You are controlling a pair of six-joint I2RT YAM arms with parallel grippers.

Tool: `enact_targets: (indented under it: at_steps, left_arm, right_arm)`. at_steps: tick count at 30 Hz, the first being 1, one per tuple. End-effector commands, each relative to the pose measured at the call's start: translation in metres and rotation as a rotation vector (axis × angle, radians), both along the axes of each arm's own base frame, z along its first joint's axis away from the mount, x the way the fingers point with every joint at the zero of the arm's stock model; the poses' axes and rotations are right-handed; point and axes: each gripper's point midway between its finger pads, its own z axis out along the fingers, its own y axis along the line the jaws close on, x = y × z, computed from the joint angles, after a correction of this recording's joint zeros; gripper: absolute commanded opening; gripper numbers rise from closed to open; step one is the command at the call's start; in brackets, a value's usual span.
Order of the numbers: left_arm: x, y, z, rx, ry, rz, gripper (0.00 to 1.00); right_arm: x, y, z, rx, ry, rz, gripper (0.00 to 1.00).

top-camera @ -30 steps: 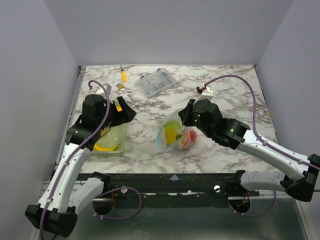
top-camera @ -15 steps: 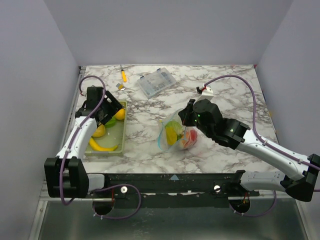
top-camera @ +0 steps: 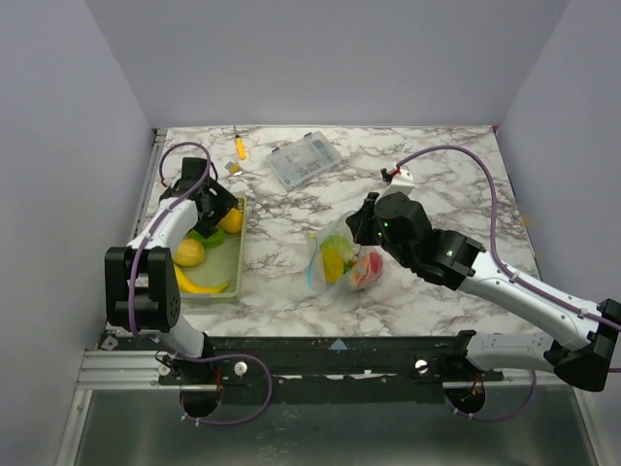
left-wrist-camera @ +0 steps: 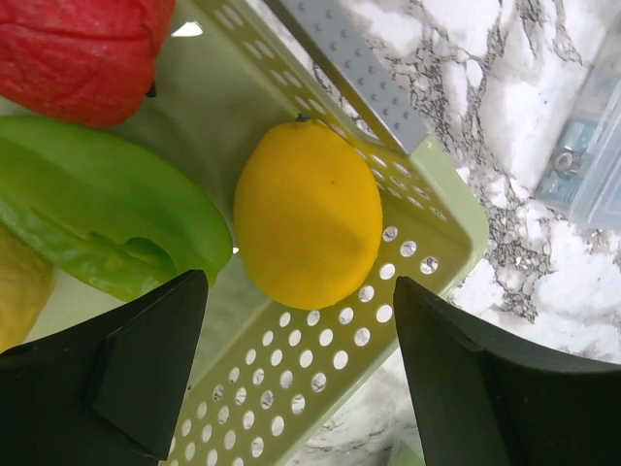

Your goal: Place the food in the zip-top bag and seal the zipper

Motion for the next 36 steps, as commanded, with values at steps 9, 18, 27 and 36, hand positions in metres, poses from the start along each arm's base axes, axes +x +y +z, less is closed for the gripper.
enact_targets:
  at_steps: [9, 18, 27, 36]
  left_arm:
    - [0.010, 0.004, -0.007, -0.061, 0.095, 0.175, 0.71]
    - [0.005, 0.006, -0.033, -0.053, 0.188, 0.214, 0.68]
    - [-0.008, 0.010, -0.037, -0.040, 0.197, 0.244, 0.37]
    - [-0.031, 0.016, -0.004, -0.019, 0.124, 0.255, 0.16]
  right_arm:
    - [0.003, 0.001, 0.014, 0.037, -0.029, -0.004, 0.01]
    - [0.003, 0.002, 0.015, 0.038, -0.028, 0.000, 0.01]
    - [0.004, 0.005, 0.012, 0.034, -0.021, 0.006, 0.01]
    - [0.005, 0.007, 0.011, 0.028, -0.023, 0.010, 0.01]
